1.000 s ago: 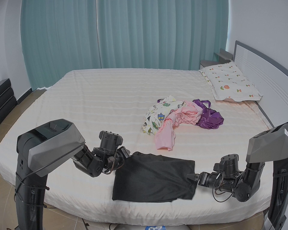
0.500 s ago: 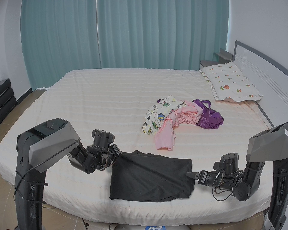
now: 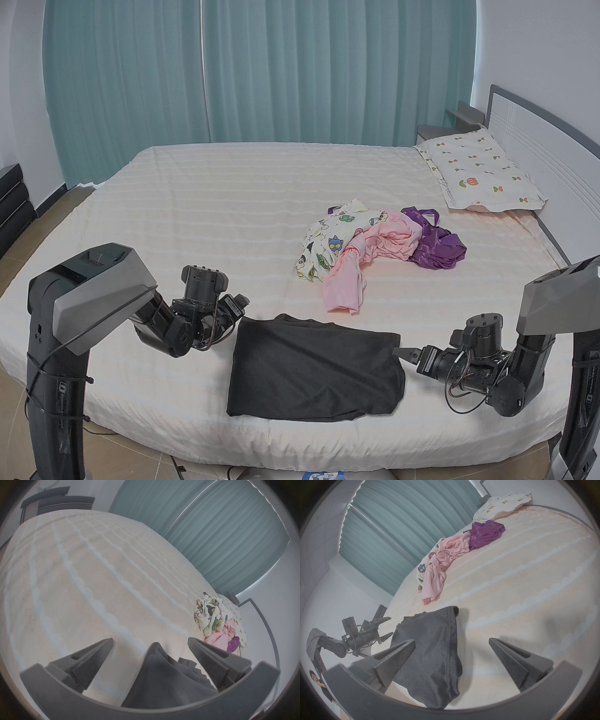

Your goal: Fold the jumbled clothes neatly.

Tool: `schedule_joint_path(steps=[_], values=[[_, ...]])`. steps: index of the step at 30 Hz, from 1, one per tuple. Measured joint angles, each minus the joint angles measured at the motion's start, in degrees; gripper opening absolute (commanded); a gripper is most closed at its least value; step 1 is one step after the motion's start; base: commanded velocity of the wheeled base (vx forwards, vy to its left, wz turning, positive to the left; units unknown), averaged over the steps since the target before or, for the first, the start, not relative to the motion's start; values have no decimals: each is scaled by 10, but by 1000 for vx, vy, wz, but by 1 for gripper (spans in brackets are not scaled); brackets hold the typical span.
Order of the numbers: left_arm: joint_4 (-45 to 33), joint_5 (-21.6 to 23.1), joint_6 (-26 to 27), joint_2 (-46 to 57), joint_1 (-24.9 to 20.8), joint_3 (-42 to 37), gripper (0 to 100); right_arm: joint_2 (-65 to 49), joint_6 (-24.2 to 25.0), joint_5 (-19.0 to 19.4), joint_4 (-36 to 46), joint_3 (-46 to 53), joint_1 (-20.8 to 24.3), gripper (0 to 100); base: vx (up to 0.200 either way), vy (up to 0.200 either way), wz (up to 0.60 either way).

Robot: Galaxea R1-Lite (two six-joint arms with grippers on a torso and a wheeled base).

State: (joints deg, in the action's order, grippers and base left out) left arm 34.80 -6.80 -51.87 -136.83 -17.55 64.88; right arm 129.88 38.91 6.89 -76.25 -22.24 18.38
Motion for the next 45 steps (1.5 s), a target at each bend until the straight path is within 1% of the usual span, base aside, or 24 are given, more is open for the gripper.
schedule_joint_path(steps=[3, 10, 14, 15, 18, 24, 28, 29, 31, 36, 40, 45], values=[[9, 14, -1, 32, 8, -30, 100, -24, 0, 0, 0, 12, -11, 100, 0, 0, 0], [35, 32, -1, 181, 18, -143, 100, -144, -3, -1, 16, 60, -37, 100, 0, 0, 0], [39, 36, 2, 300, 20, -213, 100, -249, -13, -1, 48, 96, -54, 100, 0, 0, 0], [39, 36, 3, 312, 20, -220, 100, -260, -14, -1, 53, 100, -56, 100, 0, 0, 0], [27, 35, 14, 395, 20, -259, 100, -338, -28, -1, 93, 119, -70, 100, 0, 0, 0], [-28, 18, 45, 553, 21, -313, 100, -504, -57, -1, 215, 138, -92, 100, 0, 0, 0], [-78, -9, 82, 656, 22, -338, 100, -623, -76, 1, 324, 139, -100, 100, 0, 0, 0], [-95, -21, 98, 692, 22, -346, 100, -665, -84, 2, 366, 138, -101, 100, 0, 0, 0], [-111, -32, 113, 725, 22, -353, 100, -704, -91, 2, 403, 136, -101, 100, 0, 0, 0], [-174, -78, 175, 851, 26, -382, 100, -846, -129, 4, 529, 135, -101, 100, 0, 0, 0], [-227, -113, 235, 965, 36, -409, 100, -968, -169, 4, 622, 139, -104, 100, 0, 0, 0], [-280, -144, 307, 1099, 62, -447, 100, -1087, -219, 3, 703, 150, -121, 100, 0, 0, 0]])
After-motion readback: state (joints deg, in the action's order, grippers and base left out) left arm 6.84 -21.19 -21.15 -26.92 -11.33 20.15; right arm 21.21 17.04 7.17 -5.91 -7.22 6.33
